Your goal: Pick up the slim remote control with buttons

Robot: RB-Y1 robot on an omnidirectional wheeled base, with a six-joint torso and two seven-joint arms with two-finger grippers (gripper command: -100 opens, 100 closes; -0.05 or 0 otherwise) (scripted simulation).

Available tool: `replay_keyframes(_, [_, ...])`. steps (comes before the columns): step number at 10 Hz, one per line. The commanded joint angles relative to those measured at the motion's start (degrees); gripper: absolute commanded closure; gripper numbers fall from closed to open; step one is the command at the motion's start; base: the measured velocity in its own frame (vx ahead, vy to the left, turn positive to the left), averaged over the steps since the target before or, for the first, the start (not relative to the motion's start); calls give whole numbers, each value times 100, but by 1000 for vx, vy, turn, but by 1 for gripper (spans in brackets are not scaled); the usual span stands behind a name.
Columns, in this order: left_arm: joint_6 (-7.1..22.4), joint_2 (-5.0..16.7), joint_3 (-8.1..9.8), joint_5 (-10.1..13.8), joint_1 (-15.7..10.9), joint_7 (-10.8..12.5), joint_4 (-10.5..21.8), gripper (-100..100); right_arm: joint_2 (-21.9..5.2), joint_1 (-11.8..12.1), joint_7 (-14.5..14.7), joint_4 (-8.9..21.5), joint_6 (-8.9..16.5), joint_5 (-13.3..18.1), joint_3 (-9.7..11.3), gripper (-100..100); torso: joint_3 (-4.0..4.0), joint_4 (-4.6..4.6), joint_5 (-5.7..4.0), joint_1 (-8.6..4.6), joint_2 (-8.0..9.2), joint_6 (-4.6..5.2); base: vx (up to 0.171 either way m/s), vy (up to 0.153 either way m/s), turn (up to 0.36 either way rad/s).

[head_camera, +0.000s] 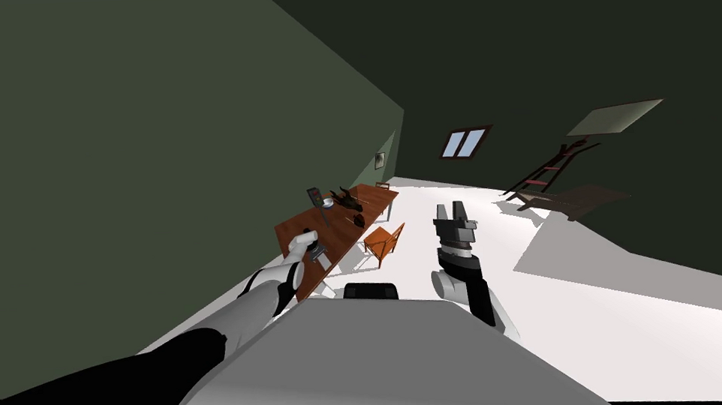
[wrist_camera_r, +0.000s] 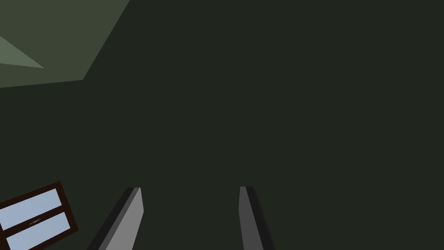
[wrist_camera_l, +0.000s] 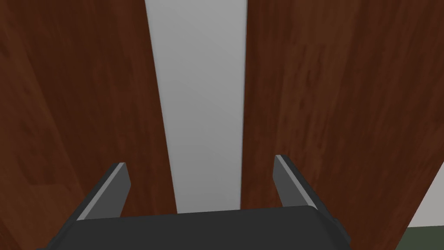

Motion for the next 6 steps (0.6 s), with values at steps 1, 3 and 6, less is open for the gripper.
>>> replay_keyframes(1, [154, -35, 4, -7, 141, 22, -246, -100, 0, 0, 0, 0, 0, 0, 0, 0, 0, 0, 0, 0, 0, 0, 28, 4, 8])
replay_keyframes(3, [96, -19, 2, -7, 71, 10, -127, 0, 0, -1, 0, 0, 0, 0, 0, 0, 11, 4, 0, 0, 20, 0, 4, 0, 2])
replay_keyframes(6, [-205, -179, -81, -29, 185, 142, -4, -100, 0, -1, 0, 0, 0, 0, 0, 0, 12, 5, 3, 15, 20, 0, 17, 43, -32])
